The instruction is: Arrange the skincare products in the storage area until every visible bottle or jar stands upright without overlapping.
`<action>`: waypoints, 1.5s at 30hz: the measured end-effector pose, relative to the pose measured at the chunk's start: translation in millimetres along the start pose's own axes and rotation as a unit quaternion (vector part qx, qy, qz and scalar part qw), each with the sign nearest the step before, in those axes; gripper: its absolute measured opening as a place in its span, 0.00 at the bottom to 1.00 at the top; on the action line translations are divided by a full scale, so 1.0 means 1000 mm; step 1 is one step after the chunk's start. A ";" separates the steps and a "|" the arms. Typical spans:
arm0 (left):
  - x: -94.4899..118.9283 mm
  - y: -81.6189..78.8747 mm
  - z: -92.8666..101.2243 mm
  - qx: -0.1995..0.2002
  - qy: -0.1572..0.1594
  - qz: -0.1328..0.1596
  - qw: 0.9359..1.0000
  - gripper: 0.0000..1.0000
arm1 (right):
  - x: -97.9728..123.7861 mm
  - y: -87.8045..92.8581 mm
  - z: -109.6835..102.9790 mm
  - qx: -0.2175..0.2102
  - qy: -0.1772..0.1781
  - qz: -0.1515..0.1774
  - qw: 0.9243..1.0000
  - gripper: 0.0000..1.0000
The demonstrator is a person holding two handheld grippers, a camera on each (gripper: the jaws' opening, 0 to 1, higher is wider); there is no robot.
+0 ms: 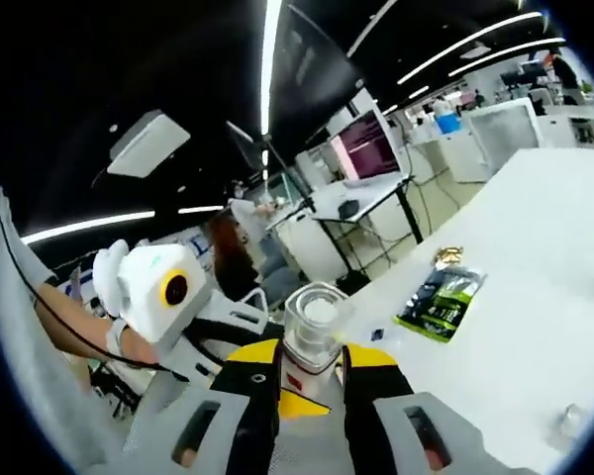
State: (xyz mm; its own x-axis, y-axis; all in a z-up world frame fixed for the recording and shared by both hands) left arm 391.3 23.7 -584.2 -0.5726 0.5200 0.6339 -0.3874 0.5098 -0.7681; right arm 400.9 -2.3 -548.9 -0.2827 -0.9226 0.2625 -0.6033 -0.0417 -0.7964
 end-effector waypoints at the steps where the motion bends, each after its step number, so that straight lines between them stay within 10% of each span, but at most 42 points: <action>1: 0.000 0.001 -0.001 0.001 -0.003 -0.002 1.000 0.21 | -0.002 0.000 0.001 -0.013 0.004 0.008 1.000 0.17; 15: 0.003 -0.004 0.001 0.005 0.005 0.013 1.000 0.21 | -0.004 -0.002 0.009 -0.075 0.016 0.058 0.995 0.16; 45: -0.007 0.006 0.008 -0.043 0.022 0.000 0.999 0.22 | -0.002 0.005 -0.001 0.055 0.028 -0.007 0.998 0.14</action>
State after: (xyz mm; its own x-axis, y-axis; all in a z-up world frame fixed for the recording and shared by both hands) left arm 387.5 17.7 -594.3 -0.5399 0.5483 0.6386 -0.3233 0.5655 -0.7588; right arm 397.5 0.3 -552.8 -0.3173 -0.8989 0.3022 -0.5223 -0.1003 -0.8469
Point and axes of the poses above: the point that each gripper's makers call its tool centre point, and the gripper's own axes: x roughly backward along the fingers, z roughly to its right, y roughly out of its underside, the point moved 2 cm from there along x, roughly backward along the fingers, and after that the axes turned 3 degrees about -y, right-handed, at the moved point
